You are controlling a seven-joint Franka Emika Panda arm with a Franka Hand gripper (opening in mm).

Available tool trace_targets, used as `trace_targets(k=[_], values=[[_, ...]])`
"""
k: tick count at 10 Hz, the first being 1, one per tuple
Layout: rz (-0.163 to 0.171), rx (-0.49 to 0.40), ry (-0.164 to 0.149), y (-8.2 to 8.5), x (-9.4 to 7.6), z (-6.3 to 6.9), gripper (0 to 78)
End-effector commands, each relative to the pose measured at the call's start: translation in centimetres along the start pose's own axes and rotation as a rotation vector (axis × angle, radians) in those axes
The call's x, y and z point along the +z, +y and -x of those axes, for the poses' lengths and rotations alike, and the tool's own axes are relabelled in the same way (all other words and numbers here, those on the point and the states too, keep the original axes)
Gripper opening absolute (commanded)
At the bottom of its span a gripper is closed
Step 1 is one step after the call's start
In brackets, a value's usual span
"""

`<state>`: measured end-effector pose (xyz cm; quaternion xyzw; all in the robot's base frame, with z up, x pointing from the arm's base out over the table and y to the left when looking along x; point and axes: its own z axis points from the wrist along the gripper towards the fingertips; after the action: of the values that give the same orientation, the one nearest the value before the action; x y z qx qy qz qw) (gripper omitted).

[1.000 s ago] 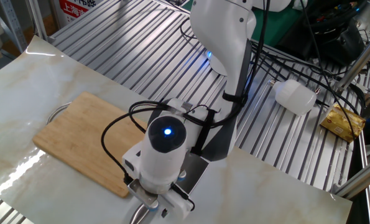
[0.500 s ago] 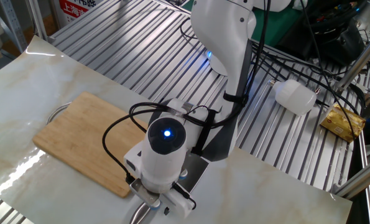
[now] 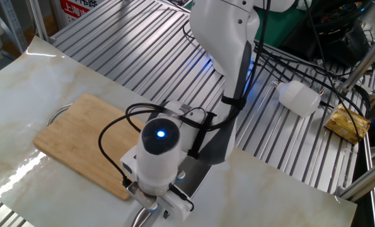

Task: Put the knife on the cutting board

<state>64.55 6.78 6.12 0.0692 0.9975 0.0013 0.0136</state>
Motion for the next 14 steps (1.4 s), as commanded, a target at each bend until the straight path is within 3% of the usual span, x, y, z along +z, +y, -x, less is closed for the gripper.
trace_targets(k=[1,2,4,14], values=[[0.022,-0.002,0.005,-0.1,-0.1,0.1,77.4],[0.018,-0.005,0.006,-0.1,-0.1,0.0,77.4],[-0.021,-0.007,0.008,0.3,-0.5,-0.3,77.4],[-0.012,-0.013,0.012,0.1,0.1,-0.7,77.4]])
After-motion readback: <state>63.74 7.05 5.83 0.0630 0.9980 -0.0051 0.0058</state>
